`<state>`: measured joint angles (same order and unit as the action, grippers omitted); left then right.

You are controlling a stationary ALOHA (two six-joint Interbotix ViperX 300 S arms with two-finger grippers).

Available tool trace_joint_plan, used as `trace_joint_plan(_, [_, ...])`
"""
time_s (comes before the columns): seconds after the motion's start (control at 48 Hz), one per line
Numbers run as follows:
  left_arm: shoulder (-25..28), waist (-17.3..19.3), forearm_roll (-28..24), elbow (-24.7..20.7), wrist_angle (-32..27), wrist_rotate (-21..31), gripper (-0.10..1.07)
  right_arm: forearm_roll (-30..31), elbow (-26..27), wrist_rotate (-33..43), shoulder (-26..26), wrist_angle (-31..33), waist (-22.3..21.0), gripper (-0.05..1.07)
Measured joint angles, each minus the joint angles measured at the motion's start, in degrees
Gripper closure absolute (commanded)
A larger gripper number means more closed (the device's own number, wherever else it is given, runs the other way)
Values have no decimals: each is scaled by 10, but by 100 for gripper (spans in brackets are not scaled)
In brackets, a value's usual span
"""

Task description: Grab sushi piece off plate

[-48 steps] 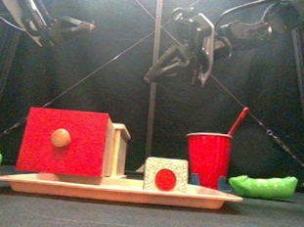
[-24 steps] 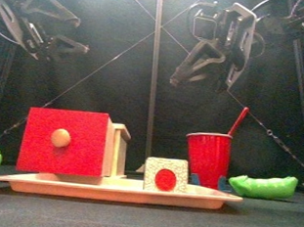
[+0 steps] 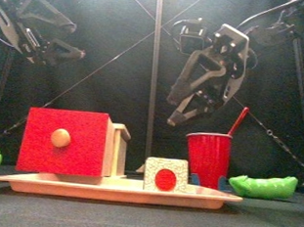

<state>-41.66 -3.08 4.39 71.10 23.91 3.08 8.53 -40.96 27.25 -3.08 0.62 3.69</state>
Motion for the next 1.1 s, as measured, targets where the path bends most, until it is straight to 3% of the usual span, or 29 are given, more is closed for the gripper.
trace_joint_plan(0.25, [0, -1, 0, 2, 1, 0, 2, 32, 31, 0, 51, 64, 10, 7])
trace_joint_plan(0.5, [0, -1, 0, 6, 1, 0, 2, 47, 61, 0, 86, 80, 9, 8])
trace_joint_plan(1.104, [0, -1, 11, 9, 1, 1, 2, 50, 66, -1, 89, 82, 6, 8])
